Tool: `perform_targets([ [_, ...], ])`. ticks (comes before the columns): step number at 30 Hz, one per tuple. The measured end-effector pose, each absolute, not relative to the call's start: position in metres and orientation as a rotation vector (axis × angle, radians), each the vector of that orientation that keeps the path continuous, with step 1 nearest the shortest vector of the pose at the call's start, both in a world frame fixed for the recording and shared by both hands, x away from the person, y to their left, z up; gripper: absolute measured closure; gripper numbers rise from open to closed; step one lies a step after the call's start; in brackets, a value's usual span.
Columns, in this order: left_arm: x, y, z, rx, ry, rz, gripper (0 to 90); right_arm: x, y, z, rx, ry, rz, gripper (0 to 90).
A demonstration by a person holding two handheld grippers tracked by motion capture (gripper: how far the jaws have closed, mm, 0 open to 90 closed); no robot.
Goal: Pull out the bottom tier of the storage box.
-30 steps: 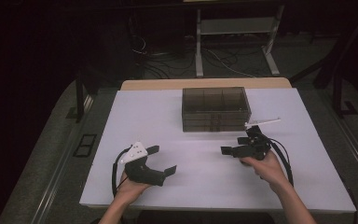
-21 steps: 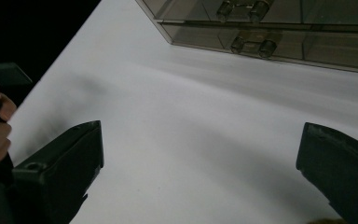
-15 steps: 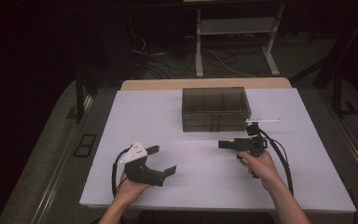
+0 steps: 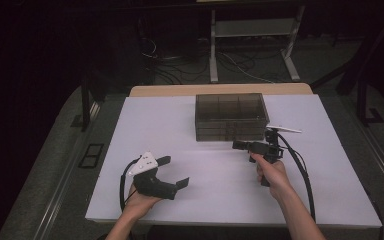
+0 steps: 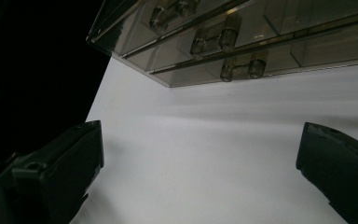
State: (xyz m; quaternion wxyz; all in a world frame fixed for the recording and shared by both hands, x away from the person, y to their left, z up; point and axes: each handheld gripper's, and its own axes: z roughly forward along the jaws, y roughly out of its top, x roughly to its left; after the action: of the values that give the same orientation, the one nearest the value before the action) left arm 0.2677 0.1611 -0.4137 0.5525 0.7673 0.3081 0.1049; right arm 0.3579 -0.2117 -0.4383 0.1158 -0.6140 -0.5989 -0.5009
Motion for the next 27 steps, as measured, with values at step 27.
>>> perform_targets([
  [27,0.268,0.161,-0.413,1.821,0.725,0.245,0.0,0.375,-0.203,-0.459,-1.857,-1.439,-1.523,0.1],
])
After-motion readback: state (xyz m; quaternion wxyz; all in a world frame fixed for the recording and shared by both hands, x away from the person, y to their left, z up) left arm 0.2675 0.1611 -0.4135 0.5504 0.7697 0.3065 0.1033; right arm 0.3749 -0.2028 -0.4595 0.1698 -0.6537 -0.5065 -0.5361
